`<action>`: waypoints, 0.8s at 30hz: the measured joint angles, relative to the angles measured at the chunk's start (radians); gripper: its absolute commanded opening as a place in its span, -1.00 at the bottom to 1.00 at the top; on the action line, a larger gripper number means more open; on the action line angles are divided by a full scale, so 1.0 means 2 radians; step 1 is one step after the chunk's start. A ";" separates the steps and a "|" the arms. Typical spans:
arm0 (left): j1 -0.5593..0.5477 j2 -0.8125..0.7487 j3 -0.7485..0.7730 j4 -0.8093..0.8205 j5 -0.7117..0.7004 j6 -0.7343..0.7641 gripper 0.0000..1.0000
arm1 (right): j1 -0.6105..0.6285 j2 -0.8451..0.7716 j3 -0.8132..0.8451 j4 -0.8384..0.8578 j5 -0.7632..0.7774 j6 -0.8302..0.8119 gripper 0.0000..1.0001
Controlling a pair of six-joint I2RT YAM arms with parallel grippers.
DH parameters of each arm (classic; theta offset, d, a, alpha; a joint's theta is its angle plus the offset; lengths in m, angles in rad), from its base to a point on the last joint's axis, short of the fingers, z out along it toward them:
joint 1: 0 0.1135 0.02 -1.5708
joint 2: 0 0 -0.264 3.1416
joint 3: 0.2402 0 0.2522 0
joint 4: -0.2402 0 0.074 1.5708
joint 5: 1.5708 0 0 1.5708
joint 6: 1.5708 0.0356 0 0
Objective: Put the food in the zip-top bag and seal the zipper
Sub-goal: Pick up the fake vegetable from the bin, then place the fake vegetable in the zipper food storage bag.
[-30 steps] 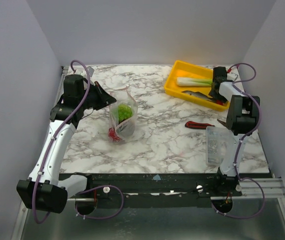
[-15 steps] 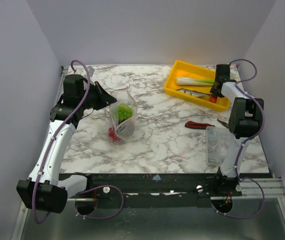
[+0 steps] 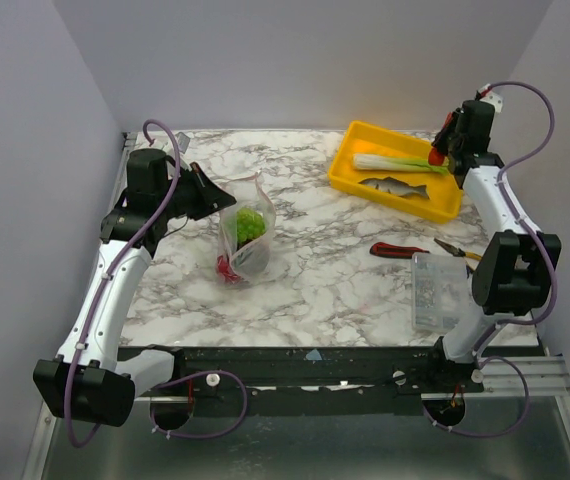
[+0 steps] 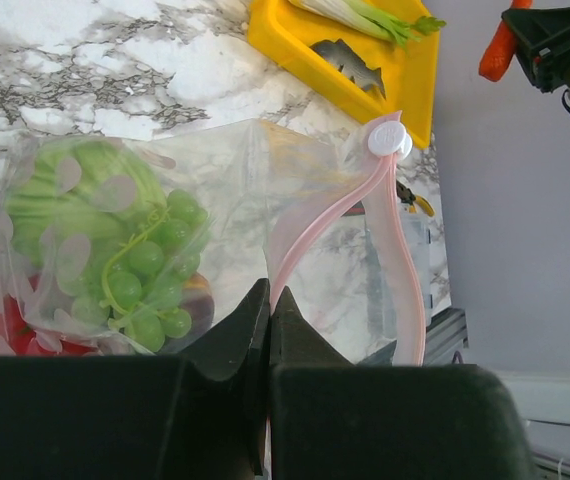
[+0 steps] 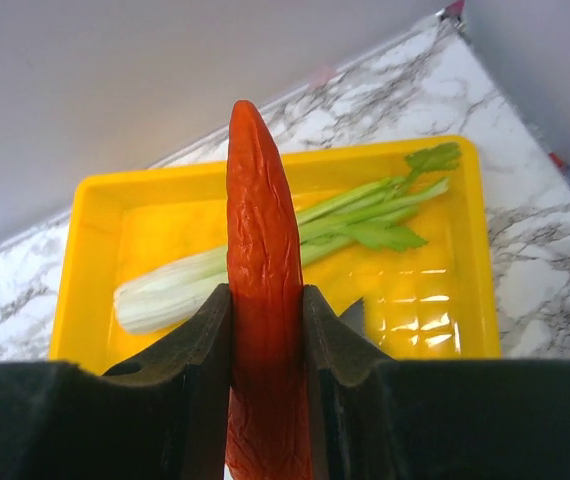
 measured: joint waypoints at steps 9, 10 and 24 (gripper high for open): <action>0.000 0.002 -0.002 0.003 0.004 -0.002 -1.00 | 0.060 -0.034 -0.084 0.052 -0.147 0.022 -0.99; 0.000 0.002 -0.002 0.003 0.005 -0.003 -1.00 | 0.085 -0.047 -0.095 0.067 -0.160 0.028 -0.99; 0.000 0.002 -0.002 0.005 0.006 -0.008 -1.00 | 0.416 -0.176 -0.172 0.313 -0.179 0.036 -0.99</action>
